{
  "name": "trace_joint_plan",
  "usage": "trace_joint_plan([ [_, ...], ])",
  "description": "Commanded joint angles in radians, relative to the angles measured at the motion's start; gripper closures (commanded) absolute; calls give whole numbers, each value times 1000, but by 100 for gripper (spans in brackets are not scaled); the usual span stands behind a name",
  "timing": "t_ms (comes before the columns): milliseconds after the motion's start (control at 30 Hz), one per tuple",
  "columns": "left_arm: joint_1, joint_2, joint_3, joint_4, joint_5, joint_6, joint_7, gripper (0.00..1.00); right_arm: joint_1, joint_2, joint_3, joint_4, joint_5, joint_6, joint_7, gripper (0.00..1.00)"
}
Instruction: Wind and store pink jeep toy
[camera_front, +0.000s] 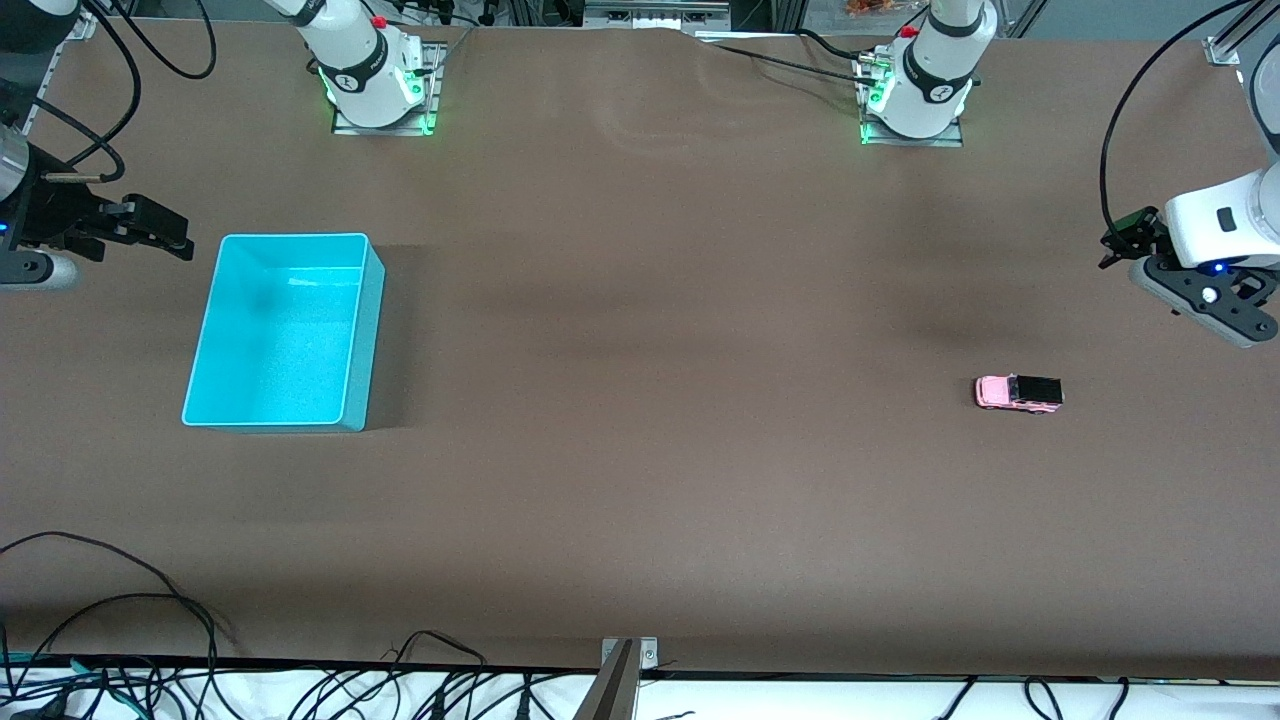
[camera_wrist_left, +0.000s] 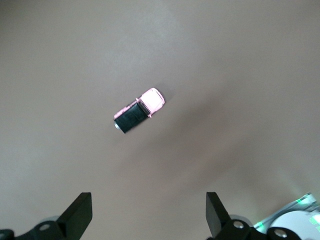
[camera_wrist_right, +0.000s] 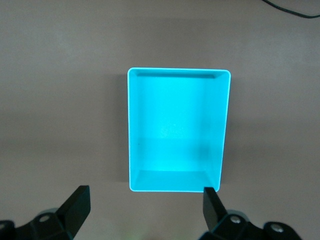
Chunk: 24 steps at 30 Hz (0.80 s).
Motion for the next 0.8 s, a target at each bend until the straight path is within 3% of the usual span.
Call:
trace_joint_plan([
  [0,24,80,-6,32,28,59,174,0,-6,3,3,11,-7,-1,-5,0],
  [400,42,227,-6,11,28,214,461,0,-4,3,3,11,-7,-1,-5,0],
  [767,61,276,-6,-162,30,477,625,0,-6,3,3,11,-7,-1,-5,0],
])
